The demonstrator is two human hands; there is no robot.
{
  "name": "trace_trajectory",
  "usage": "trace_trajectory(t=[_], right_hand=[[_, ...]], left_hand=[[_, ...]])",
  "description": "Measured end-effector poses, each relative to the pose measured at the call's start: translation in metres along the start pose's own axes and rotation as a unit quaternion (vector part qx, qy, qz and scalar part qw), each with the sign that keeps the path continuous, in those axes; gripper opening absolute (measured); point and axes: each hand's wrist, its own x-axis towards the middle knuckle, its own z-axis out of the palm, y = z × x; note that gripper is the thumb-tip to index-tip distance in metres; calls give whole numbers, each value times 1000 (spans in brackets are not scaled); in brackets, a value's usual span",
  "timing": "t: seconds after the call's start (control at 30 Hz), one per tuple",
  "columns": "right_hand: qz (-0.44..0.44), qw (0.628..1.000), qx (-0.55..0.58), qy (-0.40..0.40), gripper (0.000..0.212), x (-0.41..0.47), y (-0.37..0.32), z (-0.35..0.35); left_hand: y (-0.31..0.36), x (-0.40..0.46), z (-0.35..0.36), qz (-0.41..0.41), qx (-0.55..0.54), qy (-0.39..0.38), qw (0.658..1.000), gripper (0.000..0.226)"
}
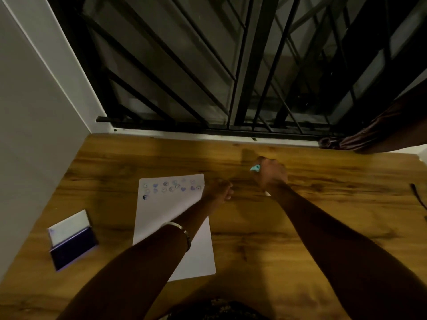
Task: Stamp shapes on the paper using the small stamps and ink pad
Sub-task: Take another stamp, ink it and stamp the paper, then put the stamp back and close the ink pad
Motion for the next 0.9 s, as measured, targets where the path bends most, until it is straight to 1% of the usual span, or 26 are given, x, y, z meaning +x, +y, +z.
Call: trace_trajectory(t=[0.07,0.13,0.27,0.57,0.73,0.9], right_hand=[[20,1000,-8,-4,31,11,12,2],[37,999,-2,-9,31,19,20,6],[55,998,3,-26,37,32,30,16],[49,996,-7,-73,38,44,37,26],[47,997,-2,-65,39,42,39,31],[53,996,6,-67,35,43,40,36]], left_hand=[[-2,0,3,21,-5,11,1000,22],[-4,4,5,44,25,17,999,17],[-2,14,11,75,76,16,994,16],[-1,25,17,81,112,29,990,17],[-4,25,18,76,109,33,991,18],[-3,25,17,70,107,34,991,23]])
